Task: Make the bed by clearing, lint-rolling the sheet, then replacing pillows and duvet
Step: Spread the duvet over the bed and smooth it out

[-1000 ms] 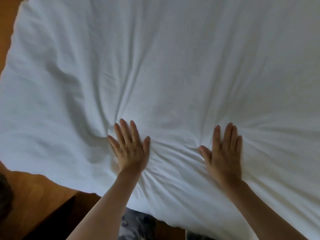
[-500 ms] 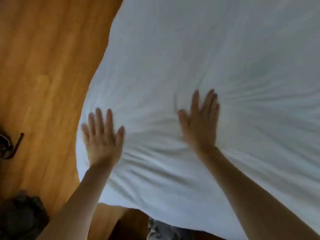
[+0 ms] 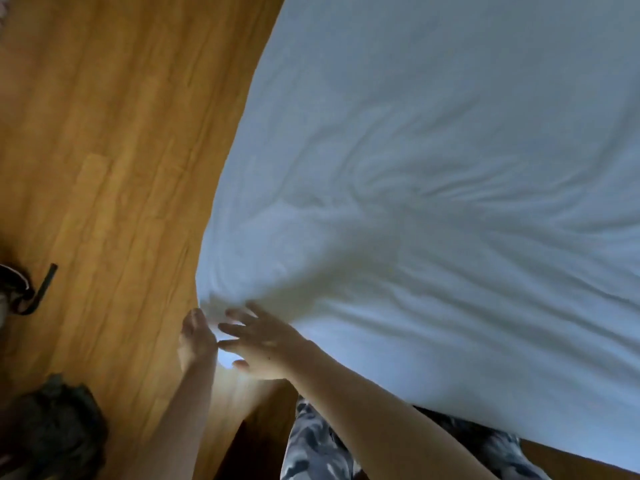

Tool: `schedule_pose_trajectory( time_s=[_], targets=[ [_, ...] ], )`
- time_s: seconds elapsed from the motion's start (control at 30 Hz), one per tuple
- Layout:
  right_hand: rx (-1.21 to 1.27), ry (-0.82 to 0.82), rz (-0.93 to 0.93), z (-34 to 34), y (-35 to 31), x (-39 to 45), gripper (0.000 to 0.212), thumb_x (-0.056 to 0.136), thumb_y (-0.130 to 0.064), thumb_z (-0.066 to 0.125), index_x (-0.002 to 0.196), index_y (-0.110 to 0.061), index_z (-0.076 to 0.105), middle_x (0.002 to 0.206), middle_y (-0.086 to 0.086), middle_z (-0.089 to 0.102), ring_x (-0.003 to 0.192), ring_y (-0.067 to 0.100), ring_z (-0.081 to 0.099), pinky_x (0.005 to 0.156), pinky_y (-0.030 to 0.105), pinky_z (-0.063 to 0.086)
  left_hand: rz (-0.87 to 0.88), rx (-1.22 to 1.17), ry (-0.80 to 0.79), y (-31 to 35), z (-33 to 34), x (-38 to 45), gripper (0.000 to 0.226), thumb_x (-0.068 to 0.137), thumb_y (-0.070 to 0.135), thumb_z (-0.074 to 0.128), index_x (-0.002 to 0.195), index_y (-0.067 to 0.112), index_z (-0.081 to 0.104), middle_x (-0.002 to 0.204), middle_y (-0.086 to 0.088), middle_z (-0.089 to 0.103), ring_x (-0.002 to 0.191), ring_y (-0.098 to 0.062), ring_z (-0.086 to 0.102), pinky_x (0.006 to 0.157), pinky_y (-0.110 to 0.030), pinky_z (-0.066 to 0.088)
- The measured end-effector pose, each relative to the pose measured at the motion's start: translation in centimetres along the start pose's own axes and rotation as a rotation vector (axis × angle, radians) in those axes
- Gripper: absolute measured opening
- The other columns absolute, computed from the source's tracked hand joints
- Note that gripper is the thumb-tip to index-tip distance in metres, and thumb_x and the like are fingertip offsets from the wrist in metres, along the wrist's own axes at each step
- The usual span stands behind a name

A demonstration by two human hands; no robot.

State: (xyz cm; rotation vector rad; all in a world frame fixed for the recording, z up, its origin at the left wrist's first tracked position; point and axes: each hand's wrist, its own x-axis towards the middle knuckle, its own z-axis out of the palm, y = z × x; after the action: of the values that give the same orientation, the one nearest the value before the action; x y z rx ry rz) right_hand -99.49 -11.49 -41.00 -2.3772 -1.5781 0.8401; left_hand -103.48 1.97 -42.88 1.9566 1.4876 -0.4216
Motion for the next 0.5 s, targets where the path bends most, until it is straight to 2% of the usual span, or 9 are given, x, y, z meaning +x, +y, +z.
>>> schedule_pose_trajectory(
  time_s=[0.1, 0.2, 0.33, 0.5],
  targets=[
    [0.327, 0.121, 0.179, -2.8, -1.0, -7.3, 0.044, 0.101, -0.031, 0.045, 0.143, -0.022, 0.043, 0.155, 0.001, 0.032, 0.145, 0.023, 0.019, 0.119, 0.039, 0.011, 0.113, 0.019, 0.017, 3.3, -0.4, -5.5, 0.046, 0.105, 0.032, 0.032, 0.139, 0.005, 0.046, 0.14, -0.023, 0.049, 0.125, -0.041, 0.047, 0.105, -0.045, 0.035],
    [0.512, 0.237, 0.412, -5.6, 0.0, -17.7, 0.044, 0.101, -0.027, 0.043, 0.144, -0.018, 0.042, 0.152, 0.001, 0.039, 0.142, 0.022, 0.027, 0.116, 0.034, 0.02, 0.244, 0.144, -0.052, 5.8, -0.3, -13.6, 0.049, 0.104, 0.036, 0.032, 0.147, 0.011, 0.038, 0.147, -0.018, 0.044, 0.132, -0.039, 0.043, 0.107, -0.045, 0.033],
    [0.629, 0.33, 0.716, -6.6, 1.4, -33.4, 0.046, 0.102, -0.029, 0.04, 0.147, -0.022, 0.037, 0.148, -0.004, 0.043, 0.139, 0.016, 0.031, 0.11, 0.033, 0.031, 0.407, 0.302, -0.215, 7.1, 1.6, -26.6, 0.05, 0.104, 0.039, 0.033, 0.148, 0.016, 0.035, 0.147, -0.015, 0.045, 0.13, -0.036, 0.045, 0.104, -0.047, 0.036],
    [0.693, 0.404, 0.992, -5.5, 0.8, -54.1, 0.048, 0.102, -0.033, 0.038, 0.149, -0.025, 0.032, 0.15, -0.004, 0.04, 0.138, 0.014, 0.033, 0.109, 0.031, 0.03, 0.615, 0.464, -0.401, 6.2, 6.9, -43.2, 0.048, 0.104, 0.037, 0.038, 0.147, 0.016, 0.036, 0.148, -0.013, 0.043, 0.129, -0.031, 0.047, 0.101, -0.043, 0.04]
  ],
)
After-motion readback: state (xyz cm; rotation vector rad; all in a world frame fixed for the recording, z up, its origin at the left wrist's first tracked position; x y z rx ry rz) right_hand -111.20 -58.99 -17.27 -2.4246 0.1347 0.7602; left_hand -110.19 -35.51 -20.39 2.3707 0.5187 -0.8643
